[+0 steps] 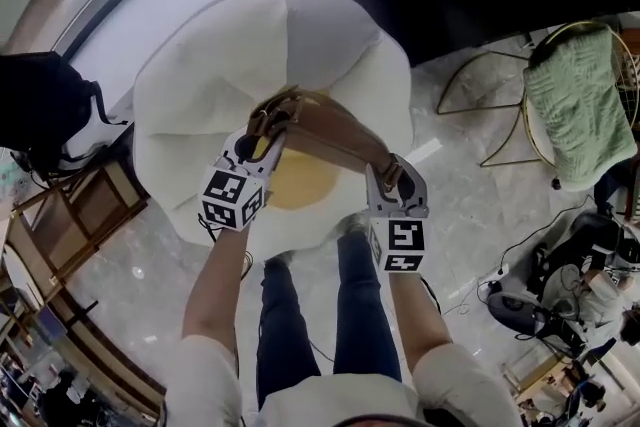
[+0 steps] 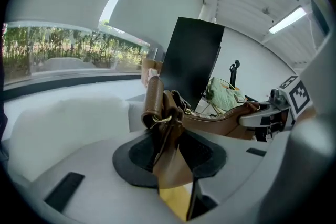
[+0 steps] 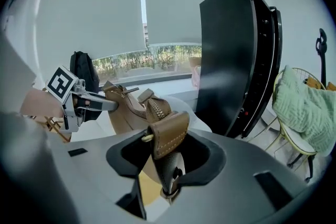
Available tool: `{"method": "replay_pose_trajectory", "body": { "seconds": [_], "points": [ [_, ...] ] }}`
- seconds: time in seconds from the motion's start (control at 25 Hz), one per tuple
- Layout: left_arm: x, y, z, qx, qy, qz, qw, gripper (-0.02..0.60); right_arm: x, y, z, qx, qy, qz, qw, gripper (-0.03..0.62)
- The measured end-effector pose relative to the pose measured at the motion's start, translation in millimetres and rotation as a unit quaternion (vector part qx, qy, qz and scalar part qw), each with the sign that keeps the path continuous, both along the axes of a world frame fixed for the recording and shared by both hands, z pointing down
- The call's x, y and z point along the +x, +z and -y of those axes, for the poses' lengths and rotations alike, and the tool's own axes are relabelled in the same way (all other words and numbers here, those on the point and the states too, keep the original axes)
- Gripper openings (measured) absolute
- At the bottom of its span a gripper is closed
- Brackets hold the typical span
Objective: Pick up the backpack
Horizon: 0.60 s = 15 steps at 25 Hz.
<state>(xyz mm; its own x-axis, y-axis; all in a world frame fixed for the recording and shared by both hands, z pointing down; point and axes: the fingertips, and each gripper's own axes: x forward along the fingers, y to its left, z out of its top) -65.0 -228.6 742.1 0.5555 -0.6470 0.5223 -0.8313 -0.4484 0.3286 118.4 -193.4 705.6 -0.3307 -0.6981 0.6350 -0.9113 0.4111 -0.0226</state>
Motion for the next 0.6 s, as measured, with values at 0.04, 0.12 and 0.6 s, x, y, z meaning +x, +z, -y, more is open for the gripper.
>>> {"method": "replay_pose_trajectory", "body": {
  "seconds": [0.04, 0.12, 0.6],
  "points": [
    [-1, -10, -1, 0.003, -0.002, 0.002, 1.0000, 0.139, 0, -10, -1, 0.003, 0.000, 0.002, 1.000, 0.173],
    [0, -30, -4, 0.006, -0.005, 0.003, 1.0000, 0.140, 1, -29, -3, 0.008, 0.000, 0.004, 1.000, 0.173],
    [9, -145, -31, 0.024, -0.034, 0.007, 0.9991, 0.139, 12, -142, -18, 0.044, -0.006, 0.015, 0.999, 0.173]
  ]
}}
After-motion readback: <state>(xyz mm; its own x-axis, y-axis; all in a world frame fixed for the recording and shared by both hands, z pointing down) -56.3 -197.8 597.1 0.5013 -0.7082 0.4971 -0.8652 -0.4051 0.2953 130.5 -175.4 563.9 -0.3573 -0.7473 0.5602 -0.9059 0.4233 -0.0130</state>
